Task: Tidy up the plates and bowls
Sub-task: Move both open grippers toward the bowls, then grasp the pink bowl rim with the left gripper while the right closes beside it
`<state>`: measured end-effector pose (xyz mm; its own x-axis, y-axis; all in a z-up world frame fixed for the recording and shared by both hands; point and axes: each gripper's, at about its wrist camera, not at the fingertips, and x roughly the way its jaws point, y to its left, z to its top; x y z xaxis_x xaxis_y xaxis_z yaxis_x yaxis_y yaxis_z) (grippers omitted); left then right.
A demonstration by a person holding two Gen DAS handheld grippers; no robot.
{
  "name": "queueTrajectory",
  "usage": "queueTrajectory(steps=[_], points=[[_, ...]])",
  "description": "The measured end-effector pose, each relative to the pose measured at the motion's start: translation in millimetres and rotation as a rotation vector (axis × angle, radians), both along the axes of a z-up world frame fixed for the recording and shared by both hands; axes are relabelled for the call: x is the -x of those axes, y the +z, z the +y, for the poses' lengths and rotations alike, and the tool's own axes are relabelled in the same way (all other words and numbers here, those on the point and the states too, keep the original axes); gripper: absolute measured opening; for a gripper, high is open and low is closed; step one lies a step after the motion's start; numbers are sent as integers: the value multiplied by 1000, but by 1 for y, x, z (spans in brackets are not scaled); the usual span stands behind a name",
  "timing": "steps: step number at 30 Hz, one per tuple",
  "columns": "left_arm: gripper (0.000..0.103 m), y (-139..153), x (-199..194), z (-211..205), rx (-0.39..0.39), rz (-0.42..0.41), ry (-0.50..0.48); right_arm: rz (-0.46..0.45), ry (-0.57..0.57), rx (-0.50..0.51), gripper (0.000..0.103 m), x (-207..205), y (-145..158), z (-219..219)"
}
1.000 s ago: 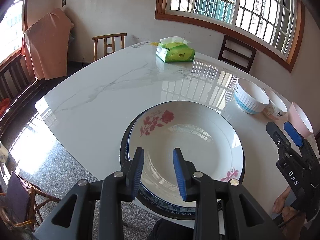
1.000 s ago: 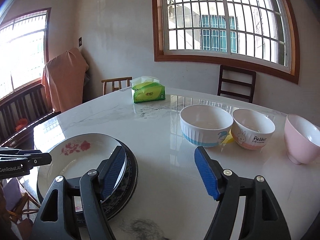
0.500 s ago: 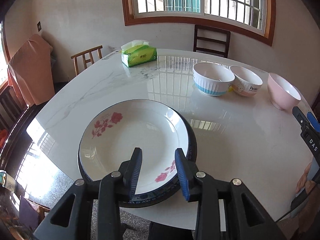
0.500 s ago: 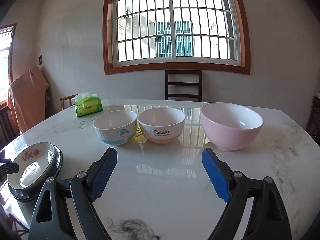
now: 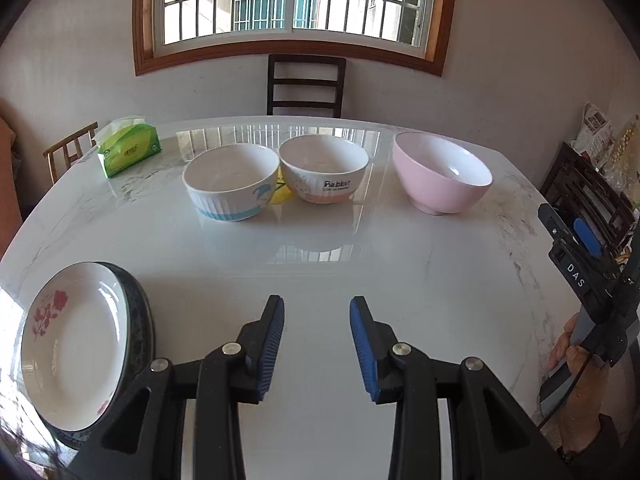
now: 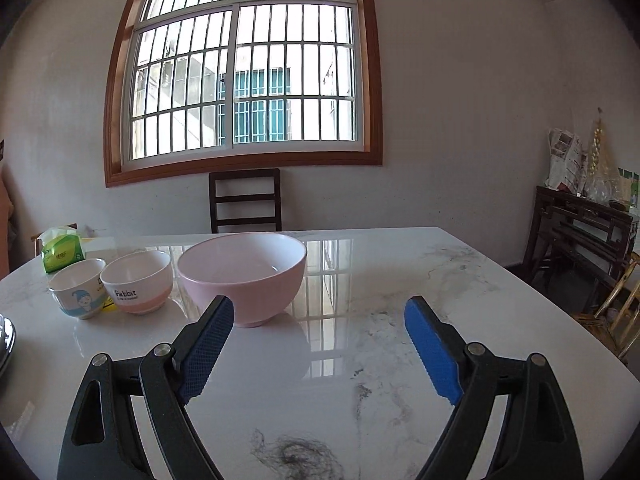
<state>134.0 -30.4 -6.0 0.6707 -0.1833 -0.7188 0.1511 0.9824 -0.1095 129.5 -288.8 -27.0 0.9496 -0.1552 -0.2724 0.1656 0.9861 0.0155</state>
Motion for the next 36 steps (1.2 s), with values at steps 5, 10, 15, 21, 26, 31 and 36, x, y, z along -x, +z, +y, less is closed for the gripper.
queueTrajectory(steps=[5, 10, 15, 21, 26, 31, 36], points=[[35, 3, -59, -36, 211, 133, -88, 16, 11, -23, 85, -17, 0, -17], [35, 18, -110, -66, 315, 165, -101, 76, 60, -87, 80, -42, -5, -29], [35, 17, -163, -84, 357, 256, -84, 141, 102, -216, 54, -66, -13, -53], [35, 6, -203, -97, 378, 333, -62, 268, 207, -370, 46, -110, 1, -78], [38, 0, -215, -106, 351, 331, -45, 394, 263, -389, 46, -154, 13, -78], [38, -6, -222, -113, 321, 335, -19, 518, 296, -324, 46, -192, 7, -63], [38, -16, -225, -115, 321, 362, -5, 616, 273, -280, 44, -218, -7, -53]])
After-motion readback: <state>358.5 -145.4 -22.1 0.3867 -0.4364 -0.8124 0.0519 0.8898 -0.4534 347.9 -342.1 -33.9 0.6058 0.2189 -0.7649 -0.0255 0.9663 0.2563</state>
